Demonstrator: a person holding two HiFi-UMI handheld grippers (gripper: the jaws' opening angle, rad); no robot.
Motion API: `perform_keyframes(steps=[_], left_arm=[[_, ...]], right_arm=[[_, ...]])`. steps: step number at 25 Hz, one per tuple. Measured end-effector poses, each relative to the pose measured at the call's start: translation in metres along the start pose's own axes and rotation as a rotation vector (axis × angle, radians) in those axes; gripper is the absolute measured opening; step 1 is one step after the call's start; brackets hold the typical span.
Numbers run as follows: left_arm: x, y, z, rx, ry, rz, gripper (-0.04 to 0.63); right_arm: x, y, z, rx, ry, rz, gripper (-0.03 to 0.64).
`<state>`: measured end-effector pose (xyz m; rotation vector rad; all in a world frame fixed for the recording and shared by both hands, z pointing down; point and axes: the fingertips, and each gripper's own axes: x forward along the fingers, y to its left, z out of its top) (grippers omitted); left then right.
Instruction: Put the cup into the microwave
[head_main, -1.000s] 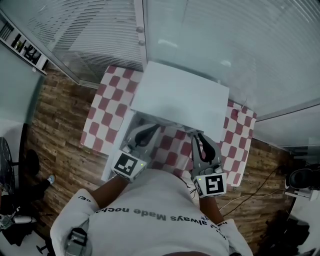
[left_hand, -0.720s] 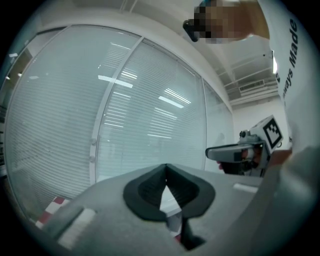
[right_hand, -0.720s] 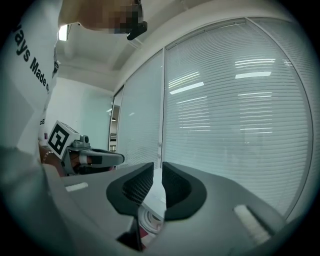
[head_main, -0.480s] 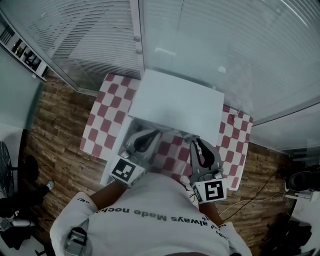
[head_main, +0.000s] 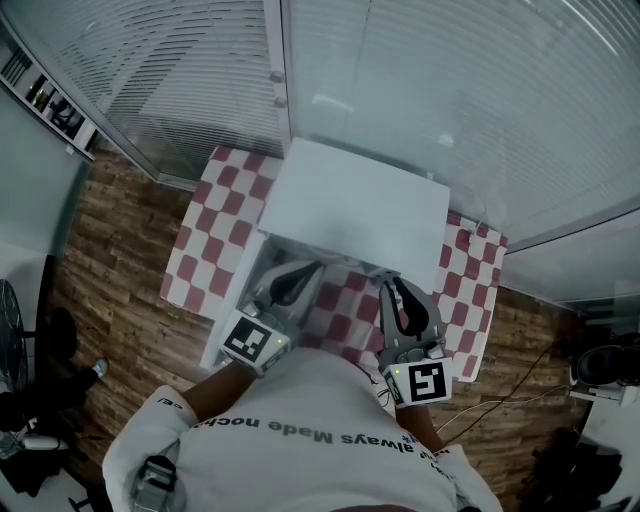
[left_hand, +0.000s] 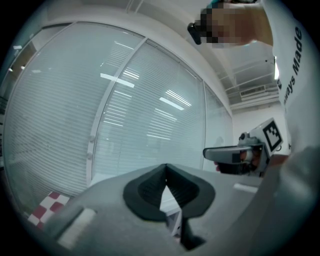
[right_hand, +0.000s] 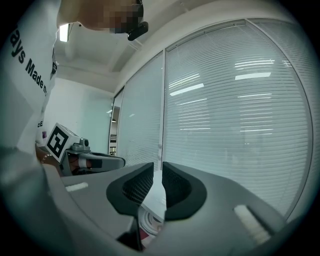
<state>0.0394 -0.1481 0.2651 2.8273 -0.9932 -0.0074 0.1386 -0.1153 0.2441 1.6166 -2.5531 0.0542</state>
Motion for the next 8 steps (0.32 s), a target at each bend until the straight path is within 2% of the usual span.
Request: perform_keyframes(steps=[8], left_arm=[[-0.0021,-0.0011,-0.002,-0.002,0.007,-0.008,0.004]], right_arm=[[0.0015,0.0045,-0.0043,-0.009,0.013,0.003,0.054]])
